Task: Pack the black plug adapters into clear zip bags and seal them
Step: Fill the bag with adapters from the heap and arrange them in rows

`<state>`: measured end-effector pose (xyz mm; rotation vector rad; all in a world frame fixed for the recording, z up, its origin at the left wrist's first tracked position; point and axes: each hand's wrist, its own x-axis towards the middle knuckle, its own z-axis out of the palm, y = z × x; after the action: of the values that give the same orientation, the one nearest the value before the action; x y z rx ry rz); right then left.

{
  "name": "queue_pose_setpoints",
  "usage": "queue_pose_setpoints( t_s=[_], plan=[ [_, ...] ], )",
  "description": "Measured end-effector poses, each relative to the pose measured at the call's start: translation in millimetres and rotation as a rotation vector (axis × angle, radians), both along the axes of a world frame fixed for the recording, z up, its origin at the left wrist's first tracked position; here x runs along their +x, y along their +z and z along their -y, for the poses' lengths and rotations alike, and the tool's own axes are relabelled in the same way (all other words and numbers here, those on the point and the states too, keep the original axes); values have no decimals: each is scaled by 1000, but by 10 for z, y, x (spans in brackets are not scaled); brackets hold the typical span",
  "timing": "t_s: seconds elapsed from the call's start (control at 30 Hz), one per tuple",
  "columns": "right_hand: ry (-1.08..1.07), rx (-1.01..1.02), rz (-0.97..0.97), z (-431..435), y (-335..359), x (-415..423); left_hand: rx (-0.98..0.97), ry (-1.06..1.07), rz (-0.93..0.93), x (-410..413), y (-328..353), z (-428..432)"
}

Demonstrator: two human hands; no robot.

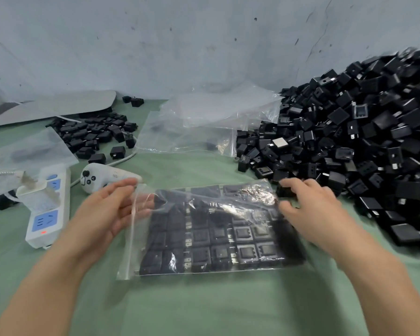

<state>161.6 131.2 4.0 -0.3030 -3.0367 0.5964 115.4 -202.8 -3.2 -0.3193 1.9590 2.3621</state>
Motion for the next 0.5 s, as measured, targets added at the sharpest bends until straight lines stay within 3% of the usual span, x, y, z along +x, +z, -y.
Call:
queue_pose_setpoints(
  t_s=[0.1, 0.23, 0.33, 0.43, 0.5],
  plan=[
    [15, 4, 225, -182, -28, 117, -12, 149, -9, -33, -54, 138],
    [50, 29, 239, -247, -48, 170, 48, 242, -44, -22, -72, 227],
    [25, 5, 60, -257, 42, 163, 28, 288, -89, 16, 9, 176],
    [105, -349, -280, -44, 223, 114, -6, 226, -205, 109, 187, -20],
    [252, -547, -395, 310, 344, 65, -25, 83, -272, 193, 299, -228]
  ],
)
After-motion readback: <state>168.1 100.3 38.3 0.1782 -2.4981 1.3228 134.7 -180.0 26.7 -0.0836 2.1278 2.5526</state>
